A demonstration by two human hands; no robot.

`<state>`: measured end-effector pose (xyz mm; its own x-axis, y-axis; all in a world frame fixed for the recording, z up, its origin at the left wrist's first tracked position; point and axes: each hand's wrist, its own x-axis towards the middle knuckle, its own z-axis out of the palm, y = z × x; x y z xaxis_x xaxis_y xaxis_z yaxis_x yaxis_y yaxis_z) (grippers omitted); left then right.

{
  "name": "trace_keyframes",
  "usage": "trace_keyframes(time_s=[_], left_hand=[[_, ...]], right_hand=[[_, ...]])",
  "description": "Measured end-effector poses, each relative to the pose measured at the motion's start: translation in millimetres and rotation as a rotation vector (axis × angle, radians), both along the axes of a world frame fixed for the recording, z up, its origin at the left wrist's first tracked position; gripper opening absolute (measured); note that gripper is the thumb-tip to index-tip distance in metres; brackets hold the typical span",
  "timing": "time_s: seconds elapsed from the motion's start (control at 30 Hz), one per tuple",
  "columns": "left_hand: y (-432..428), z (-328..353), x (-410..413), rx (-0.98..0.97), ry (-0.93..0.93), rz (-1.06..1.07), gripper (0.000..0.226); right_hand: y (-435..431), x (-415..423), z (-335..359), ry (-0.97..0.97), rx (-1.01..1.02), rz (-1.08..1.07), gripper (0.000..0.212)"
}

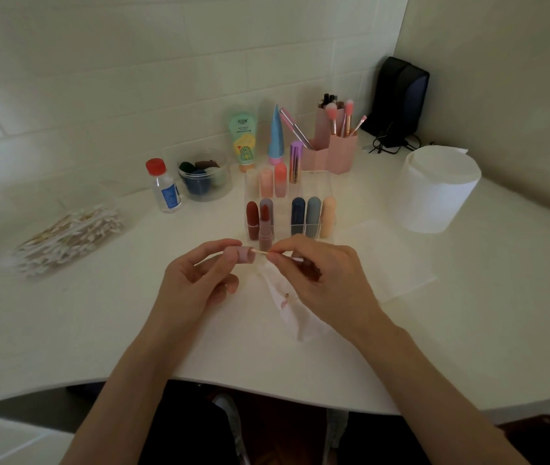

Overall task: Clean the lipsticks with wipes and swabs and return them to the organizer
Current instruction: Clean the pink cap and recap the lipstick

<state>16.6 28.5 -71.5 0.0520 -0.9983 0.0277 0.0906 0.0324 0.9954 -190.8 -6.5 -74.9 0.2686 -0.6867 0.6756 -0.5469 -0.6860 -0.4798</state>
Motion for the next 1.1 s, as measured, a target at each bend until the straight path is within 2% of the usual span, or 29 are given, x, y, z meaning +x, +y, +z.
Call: trace_keyframes(time_s=[0.13,0.43,0.7,0.9,1.1], left_hand=[[-0.5,-1.4,0.3,-0.022,-0.012,-0.027,0.021],[-1.7,-3.8,0.0,-0.035,-0.009,0.021,0.027],[-1.9,-5.3,0.9,-0.054,-0.012,0.051,0.028],[-2.6,-6.8,1.2,-0.070,-0.038,0.055,0.029],[-1.6,-8.0,2.3,-0.084,-0.072,0.012,0.021]], right_hand=[[-2.6,-0.4,-3.9,0.042,-0.042,-0.055,0.012],[0.0,3.7,-5.3,0.066,0.049,0.015,0.026],[7.7,5.5,1.9,0.072,0.092,0.081,0.014],[7.0,6.2,-1.1,0.042,0.025,0.089,0.017],[4.5,6.8,-5.0,0.003,-0.062,0.055,0.022]])
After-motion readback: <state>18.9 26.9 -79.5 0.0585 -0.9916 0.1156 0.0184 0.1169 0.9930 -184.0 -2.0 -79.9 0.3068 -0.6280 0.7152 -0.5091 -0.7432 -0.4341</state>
